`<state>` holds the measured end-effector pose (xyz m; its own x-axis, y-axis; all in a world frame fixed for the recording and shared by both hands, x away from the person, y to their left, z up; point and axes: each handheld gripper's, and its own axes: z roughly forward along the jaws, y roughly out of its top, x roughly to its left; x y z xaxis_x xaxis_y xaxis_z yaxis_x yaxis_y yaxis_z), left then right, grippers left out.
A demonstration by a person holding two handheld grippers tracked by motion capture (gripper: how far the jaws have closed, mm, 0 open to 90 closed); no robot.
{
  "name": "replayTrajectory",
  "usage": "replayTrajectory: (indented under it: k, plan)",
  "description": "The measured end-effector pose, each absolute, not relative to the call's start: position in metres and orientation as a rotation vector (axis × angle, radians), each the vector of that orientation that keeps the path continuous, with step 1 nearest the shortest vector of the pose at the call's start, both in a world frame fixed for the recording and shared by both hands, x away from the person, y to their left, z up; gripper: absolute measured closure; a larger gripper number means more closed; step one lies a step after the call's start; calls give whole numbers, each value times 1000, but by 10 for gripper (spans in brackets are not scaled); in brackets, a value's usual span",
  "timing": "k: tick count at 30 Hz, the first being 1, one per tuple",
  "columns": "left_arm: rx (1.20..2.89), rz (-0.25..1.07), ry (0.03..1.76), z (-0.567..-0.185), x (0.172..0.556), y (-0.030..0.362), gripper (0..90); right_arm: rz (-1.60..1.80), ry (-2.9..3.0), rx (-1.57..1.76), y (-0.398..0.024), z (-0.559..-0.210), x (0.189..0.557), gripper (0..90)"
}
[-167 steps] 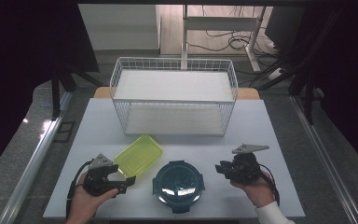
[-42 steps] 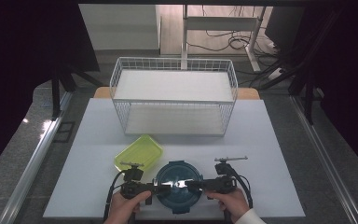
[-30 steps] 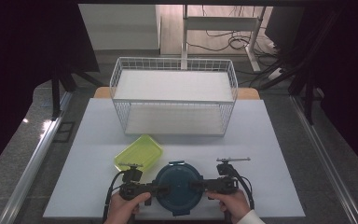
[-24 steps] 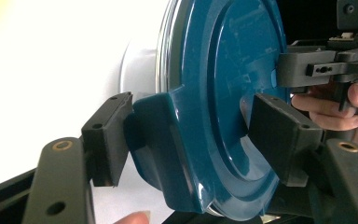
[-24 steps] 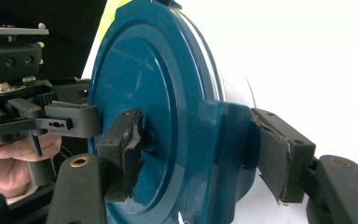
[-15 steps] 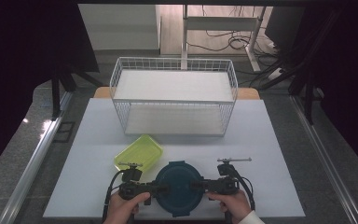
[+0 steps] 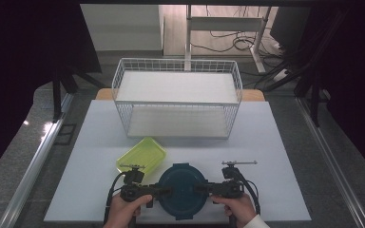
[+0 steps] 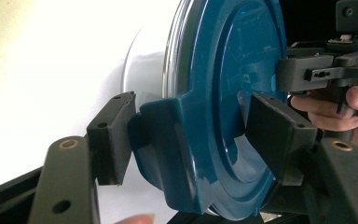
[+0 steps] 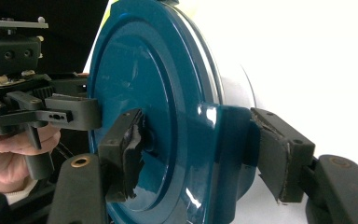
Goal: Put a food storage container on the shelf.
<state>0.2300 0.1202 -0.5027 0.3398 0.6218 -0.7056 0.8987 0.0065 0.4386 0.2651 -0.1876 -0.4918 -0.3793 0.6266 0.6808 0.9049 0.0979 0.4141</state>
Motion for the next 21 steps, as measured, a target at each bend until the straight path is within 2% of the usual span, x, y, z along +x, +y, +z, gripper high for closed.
replayTrajectory:
  k: [21]
  plan:
    - [1733,-320,1344,-490,229,119,365,-1218,-2089,-1480,-186,-482,266,372]
